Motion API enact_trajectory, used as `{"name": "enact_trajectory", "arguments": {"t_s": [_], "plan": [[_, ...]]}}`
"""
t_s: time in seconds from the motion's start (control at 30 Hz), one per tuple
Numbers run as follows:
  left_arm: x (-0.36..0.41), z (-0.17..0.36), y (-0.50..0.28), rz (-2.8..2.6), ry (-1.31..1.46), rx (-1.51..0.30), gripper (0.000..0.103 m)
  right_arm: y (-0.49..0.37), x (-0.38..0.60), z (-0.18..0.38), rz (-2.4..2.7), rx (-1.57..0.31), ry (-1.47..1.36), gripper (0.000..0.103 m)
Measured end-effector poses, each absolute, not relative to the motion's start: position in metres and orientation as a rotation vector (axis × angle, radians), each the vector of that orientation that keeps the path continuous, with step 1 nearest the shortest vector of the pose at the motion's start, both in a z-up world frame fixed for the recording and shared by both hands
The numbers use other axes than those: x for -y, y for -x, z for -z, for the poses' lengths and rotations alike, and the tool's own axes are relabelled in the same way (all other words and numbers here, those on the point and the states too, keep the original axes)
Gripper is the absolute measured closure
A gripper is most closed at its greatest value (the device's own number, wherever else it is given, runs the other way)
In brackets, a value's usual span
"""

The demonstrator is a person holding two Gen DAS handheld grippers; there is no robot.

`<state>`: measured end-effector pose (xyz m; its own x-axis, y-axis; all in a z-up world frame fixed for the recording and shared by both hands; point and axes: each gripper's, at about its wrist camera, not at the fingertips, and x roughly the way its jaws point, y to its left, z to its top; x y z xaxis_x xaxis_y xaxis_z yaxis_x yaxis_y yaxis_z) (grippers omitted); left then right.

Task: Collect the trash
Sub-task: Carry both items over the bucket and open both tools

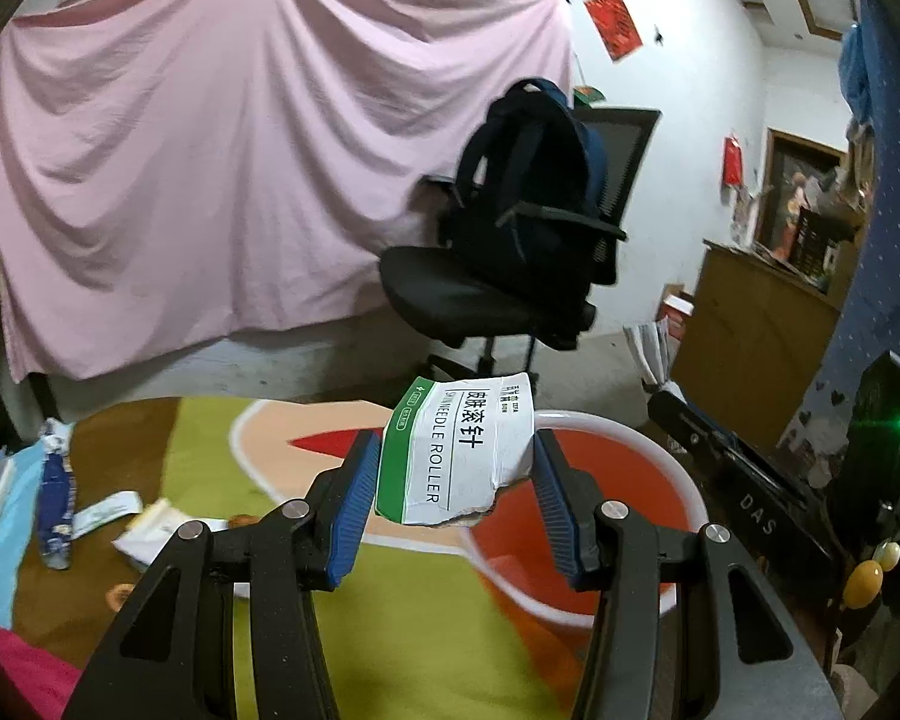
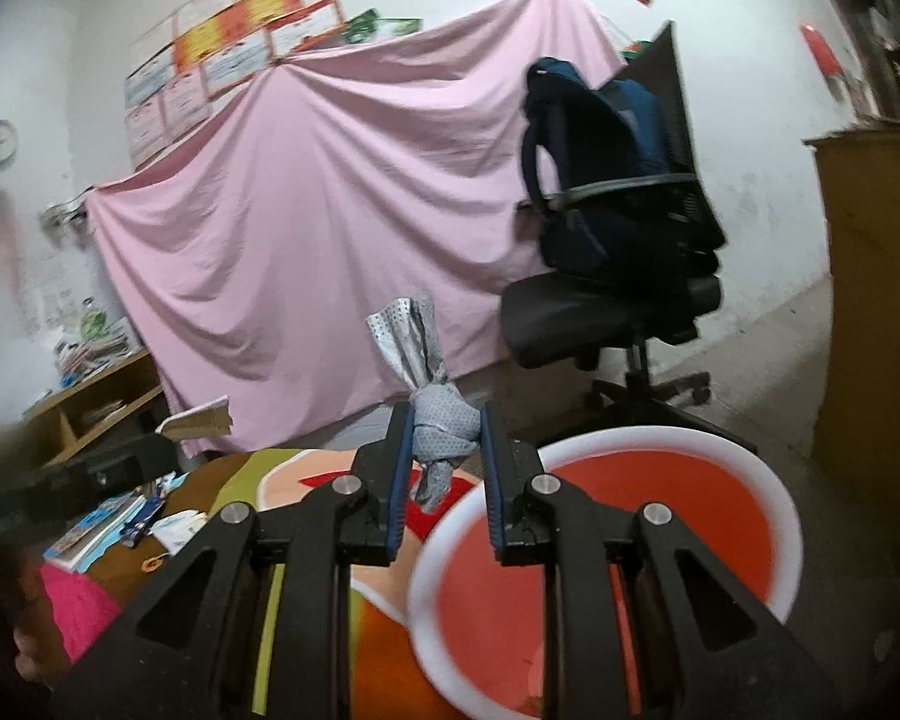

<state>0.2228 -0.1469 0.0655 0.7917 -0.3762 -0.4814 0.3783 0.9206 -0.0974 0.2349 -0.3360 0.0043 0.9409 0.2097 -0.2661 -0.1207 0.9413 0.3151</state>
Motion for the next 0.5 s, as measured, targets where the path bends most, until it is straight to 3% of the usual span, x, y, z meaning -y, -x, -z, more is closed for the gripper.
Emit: {"name": "enact_trajectory", "arguments": {"t_s": [0.5], "plan": [[0.197,-0.043,-0.267,0.497,0.091,-0.681,0.058,-0.236,0.382,0.009,-0.068,-0.365,-0.409,0.051]]}}
